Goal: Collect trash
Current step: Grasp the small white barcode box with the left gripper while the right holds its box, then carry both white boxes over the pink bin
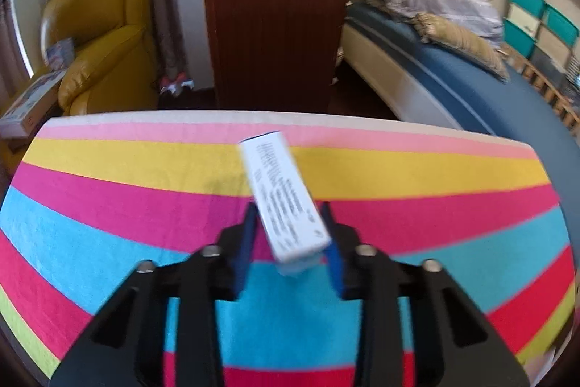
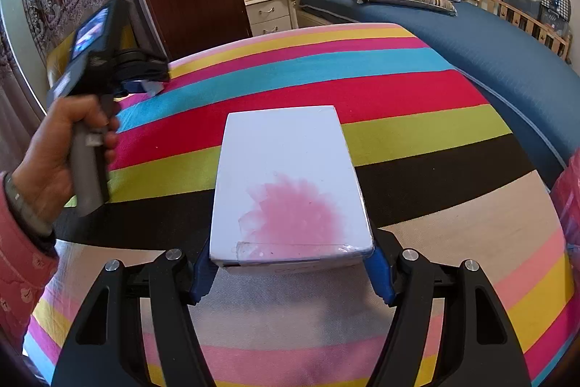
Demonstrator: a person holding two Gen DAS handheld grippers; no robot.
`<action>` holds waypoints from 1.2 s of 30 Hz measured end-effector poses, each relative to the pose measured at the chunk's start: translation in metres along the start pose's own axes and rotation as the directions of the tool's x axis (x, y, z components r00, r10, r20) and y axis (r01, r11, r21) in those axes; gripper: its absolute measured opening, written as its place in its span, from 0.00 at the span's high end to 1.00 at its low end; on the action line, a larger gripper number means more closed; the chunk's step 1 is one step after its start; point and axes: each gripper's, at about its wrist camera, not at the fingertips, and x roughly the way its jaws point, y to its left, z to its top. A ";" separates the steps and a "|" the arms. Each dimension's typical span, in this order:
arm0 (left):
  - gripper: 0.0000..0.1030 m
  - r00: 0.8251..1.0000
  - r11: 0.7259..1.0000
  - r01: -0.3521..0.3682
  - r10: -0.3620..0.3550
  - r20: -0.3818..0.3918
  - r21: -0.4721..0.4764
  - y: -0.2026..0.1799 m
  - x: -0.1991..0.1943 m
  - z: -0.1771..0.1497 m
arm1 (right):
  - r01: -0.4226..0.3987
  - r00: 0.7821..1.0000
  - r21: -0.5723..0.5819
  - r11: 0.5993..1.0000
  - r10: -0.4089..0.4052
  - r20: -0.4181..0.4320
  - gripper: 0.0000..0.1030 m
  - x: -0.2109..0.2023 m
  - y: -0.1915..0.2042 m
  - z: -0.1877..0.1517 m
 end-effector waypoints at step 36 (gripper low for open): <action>0.75 0.977 0.964 0.080 -0.126 0.173 0.253 0.081 -0.184 -0.195 | -0.050 0.991 -0.150 0.987 0.068 0.114 0.37 -0.063 0.069 -0.041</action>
